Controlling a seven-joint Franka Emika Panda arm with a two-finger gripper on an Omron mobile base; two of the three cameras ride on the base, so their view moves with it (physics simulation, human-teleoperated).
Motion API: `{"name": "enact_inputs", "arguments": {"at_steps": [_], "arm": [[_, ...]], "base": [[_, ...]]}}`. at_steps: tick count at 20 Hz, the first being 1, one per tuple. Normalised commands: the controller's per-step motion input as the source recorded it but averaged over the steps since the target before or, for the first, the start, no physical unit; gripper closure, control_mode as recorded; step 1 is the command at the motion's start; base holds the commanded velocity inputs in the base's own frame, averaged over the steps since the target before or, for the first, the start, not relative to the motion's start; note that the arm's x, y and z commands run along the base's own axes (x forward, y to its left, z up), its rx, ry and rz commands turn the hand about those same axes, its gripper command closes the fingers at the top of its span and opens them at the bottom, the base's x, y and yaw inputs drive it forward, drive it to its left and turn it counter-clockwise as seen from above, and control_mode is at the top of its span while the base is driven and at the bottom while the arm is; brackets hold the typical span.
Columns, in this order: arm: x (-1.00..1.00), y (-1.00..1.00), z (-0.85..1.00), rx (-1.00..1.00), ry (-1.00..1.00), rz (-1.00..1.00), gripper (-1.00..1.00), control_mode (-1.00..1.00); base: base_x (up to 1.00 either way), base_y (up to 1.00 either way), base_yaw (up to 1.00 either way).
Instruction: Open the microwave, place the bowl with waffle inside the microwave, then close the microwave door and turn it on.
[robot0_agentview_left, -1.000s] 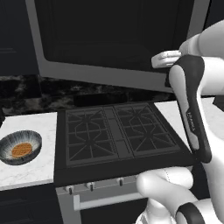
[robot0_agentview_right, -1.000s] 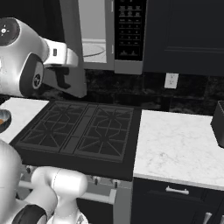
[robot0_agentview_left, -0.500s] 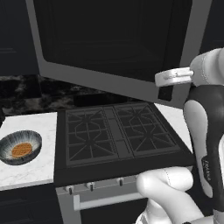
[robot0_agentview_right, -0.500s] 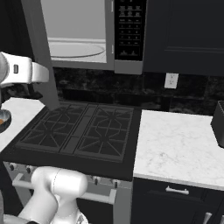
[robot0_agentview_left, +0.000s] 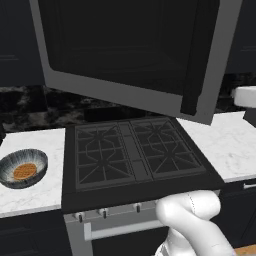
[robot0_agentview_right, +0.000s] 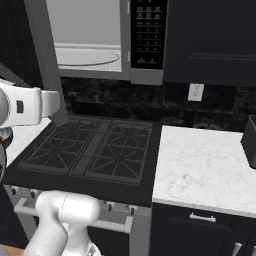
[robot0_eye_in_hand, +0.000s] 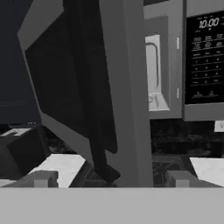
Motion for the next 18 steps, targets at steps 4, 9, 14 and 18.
{"name": "enact_inputs", "arguments": {"at_steps": [4,9,14,18], "arm": [[0.39,-1.0,0.0,0.3,-0.25,0.28,-1.0,-1.0],[0.81,-0.68,0.0,0.18,-0.06,0.55,-1.0,-1.0],[0.32,-0.2,0.0,0.06,0.0,0.53,-1.0,-1.0],[0.28,0.04,0.0,0.0,0.0,0.11,-1.0,-1.0]], "base": [[0.0,0.0,0.0],[0.0,0.0,0.0],[0.0,0.0,0.0],[0.0,0.0,0.0]]}}
